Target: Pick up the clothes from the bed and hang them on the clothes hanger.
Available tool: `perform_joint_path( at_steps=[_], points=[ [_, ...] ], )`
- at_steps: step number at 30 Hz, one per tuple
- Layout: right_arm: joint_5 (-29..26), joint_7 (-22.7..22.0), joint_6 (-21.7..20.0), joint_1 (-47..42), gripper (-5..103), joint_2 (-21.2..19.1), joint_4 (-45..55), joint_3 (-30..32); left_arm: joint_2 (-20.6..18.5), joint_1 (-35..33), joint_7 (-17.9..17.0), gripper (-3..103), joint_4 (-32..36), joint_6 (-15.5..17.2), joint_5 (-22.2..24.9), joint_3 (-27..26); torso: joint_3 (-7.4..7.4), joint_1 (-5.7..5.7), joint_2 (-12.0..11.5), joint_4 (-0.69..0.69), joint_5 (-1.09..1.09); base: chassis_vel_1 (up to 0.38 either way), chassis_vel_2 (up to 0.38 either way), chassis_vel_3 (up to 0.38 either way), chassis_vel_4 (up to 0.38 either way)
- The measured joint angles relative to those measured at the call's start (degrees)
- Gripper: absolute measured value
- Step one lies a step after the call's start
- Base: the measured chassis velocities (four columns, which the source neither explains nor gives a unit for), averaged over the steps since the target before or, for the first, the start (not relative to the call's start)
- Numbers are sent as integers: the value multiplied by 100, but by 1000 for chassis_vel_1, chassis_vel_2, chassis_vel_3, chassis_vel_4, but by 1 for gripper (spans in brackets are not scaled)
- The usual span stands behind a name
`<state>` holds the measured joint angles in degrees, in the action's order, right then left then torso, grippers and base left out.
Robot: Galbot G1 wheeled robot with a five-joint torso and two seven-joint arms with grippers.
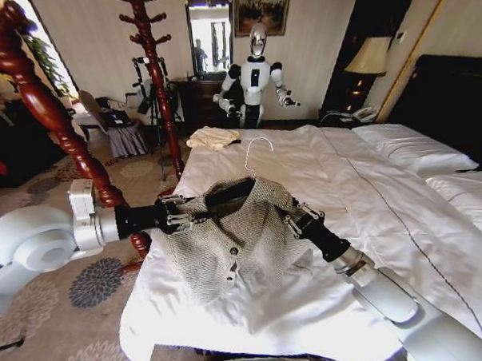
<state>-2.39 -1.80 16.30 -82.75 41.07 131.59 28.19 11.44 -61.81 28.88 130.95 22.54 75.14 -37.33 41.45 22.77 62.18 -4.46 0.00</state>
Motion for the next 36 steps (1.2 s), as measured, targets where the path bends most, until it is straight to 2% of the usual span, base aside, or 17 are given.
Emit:
perform_joint_path(
  at_steps=[1, 10, 14, 17, 20, 21, 23, 25, 28, 30, 31, 32, 35, 36],
  points=[
    [-1, 0, 0, 0, 24, -3, 1, 0, 11, 0, 34, 27, -16, -20, -27, 1, 0, 0, 0, 0, 0, 0, 0, 0, 0],
    [-6, 19, 34, -6, 24, -44, 6, 30, 61, -8, 391, 26, -154, -168, -241, 20, 0, 0, 0, 0, 0, 0, 0, 0, 0],
    [-19, 23, 56, -12, 24, -57, 8, 42, 103, -8, 649, 25, -238, -231, -322, 33, 0, 0, 0, 0, 0, 0, 0, 0, 0],
    [-66, 67, 101, -31, 24, -65, 11, 77, 200, -10, 985, 24, -362, -292, -394, 27, 0, 0, 0, 0, 0, 0, 0, 0, 0],
    [-101, 122, 137, -48, 24, -78, 12, 116, 262, -23, 1080, 24, -417, -321, -446, 25, 0, 0, 0, 0, 0, 0, 0, 0, 0],
    [-145, 171, 169, -61, 20, -91, 13, 143, 305, -31, 1110, 24, -447, -332, -471, 25, 0, 0, 0, 0, 0, 0, 0, 0, 0],
    [-286, 232, 207, -74, 28, -105, 8, 202, 376, -38, 1110, 24, -535, -333, -536, 23, 0, 0, 0, -1, 0, 0, 0, 0, 0],
    [-335, 271, 220, -83, 28, -111, 21, 218, 403, -43, 1084, 24, -571, -330, -567, 23, 0, 0, 0, 0, 0, 0, 0, 0, 0],
    [-441, 397, 263, -124, 44, -132, 46, 290, 487, -56, 1120, 22, -647, -346, -682, 30, 0, 0, 0, 0, 0, 0, 0, 0, 0],
    [-451, 414, 271, -131, 44, -134, 48, 303, 492, -56, 1124, 22, -652, -348, -689, 31, 0, 0, 0, 0, 0, 0, 0, 0, 0],
    [-469, 457, 288, -159, 56, -142, 50, 347, 516, -55, 1138, 22, -672, -363, -721, 31, 0, 0, 0, 0, 0, 0, 0, 0, 0],
    [-472, 474, 296, -184, 61, -145, 50, 377, 527, -53, 1150, 22, -682, -371, -746, 32, 0, 0, 0, 0, 0, 0, 0, 0, 0],
    [-472, 491, 303, -216, 66, -144, 50, 416, 533, -51, 1193, 22, -698, -392, -786, 30, 0, 0, 0, 0, 0, 0, 0, 0, 0],
    [-472, 495, 306, -243, 72, -137, 49, 451, 533, -49, 1274, 22, -723, -429, -834, 9, 0, 0, 0, 0, 0, 0, 0, 0, 0]
  ],
)
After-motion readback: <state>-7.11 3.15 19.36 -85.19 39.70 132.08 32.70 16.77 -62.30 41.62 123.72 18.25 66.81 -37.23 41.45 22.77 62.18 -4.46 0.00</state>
